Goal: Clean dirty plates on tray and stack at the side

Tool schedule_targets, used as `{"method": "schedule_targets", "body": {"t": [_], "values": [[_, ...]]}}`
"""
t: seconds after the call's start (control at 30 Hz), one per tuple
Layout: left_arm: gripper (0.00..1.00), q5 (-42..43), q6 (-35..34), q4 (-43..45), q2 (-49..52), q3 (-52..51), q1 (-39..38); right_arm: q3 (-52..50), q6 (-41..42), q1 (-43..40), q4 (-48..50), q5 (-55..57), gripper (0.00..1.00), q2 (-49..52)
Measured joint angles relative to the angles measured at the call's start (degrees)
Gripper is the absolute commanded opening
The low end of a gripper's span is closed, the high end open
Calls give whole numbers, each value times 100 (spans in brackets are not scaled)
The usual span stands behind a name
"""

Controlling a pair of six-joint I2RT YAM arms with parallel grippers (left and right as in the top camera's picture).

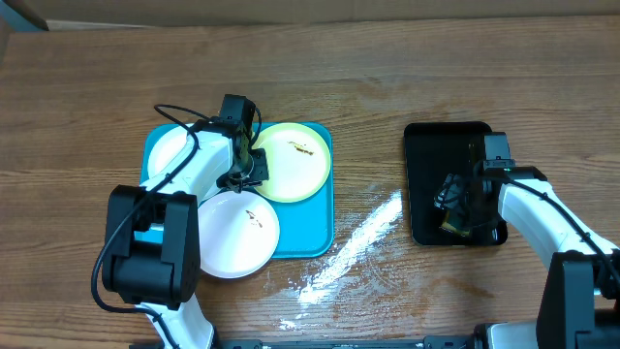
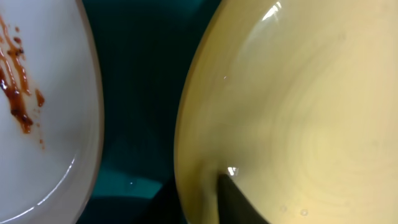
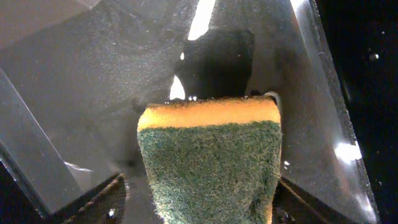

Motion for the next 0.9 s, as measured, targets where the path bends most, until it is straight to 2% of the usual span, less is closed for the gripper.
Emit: {"method": "schedule_targets", "body": {"t": [0.07, 0.13, 0.17, 0.27, 0.3, 0.33, 0.37, 0.43, 0.6, 0.7, 0.77, 0.9], "values": [[11, -2, -9, 24, 0, 0, 2, 0, 2, 0, -13, 4, 30, 0], [10, -4, -9, 50, 0, 0, 2, -2, -22, 0, -37, -11, 10, 0], [10, -2, -9, 57, 0, 0, 0, -7, -20, -2, -37, -9, 4, 0], [5, 2, -4, 9, 0, 31, 0, 79, -136, -4, -181, -17, 4, 0], [6, 2, -4, -24, 0, 59, 0, 184, -149, -2, -328, -15, 17, 0], [8, -2, -4, -48, 0, 90, 2, 310, -138, -2, -415, -15, 49, 0], [11, -15, -4, -46, 0, 92, 0, 459, -168, -2, -461, -13, 61, 0], [16, -26, -7, -48, 0, 92, 2, 579, -227, -2, -492, -17, 69, 0], [30, -39, -2, -44, 2, 92, 0, 542, -258, -2, -341, -15, 72, 0], [31, -37, -2, -42, 2, 92, 0, 326, -258, -2, 85, -15, 72, 0], [36, -39, -2, -39, 2, 92, 0, 118, -260, -2, 382, -15, 72, 0], [36, -39, -2, 17, 2, 92, 0, -197, -256, -2, 815, -15, 64, 0]]}}
